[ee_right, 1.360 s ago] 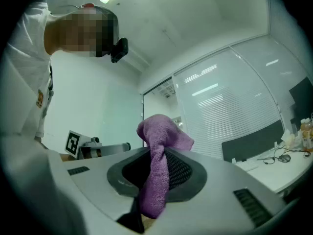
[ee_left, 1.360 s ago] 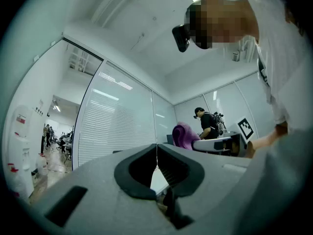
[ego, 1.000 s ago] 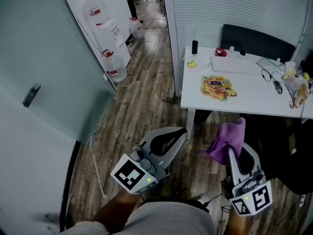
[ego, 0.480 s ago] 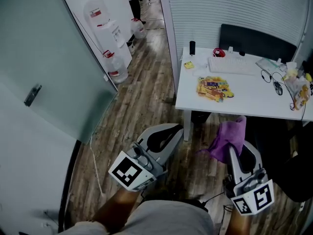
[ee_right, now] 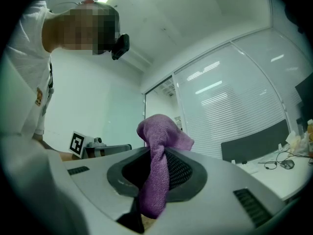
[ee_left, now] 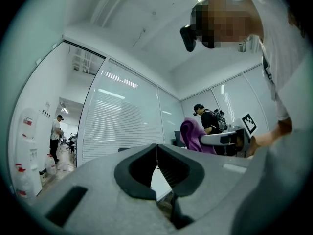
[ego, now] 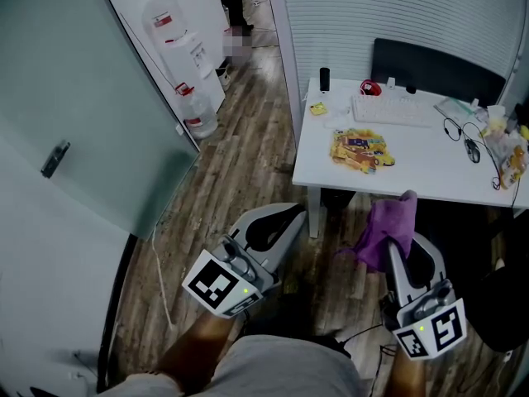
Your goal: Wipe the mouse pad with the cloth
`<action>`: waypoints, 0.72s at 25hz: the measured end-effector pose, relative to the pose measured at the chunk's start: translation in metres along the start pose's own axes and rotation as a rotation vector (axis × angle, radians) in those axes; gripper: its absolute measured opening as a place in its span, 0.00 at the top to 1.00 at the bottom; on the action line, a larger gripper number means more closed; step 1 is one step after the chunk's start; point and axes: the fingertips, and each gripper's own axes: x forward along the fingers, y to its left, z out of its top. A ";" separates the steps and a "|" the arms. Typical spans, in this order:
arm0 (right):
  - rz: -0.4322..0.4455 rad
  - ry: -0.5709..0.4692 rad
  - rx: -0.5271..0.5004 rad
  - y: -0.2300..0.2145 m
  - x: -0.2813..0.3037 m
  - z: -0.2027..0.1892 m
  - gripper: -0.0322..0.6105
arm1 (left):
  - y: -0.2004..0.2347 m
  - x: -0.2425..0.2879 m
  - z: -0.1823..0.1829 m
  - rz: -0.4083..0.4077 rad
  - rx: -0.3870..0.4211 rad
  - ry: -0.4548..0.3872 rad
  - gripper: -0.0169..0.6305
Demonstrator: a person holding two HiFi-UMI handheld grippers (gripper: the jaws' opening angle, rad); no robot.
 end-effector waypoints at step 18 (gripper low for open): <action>-0.056 0.032 -0.014 -0.076 0.092 -0.027 0.85 | 0.099 0.080 -0.039 -0.027 0.020 0.026 0.95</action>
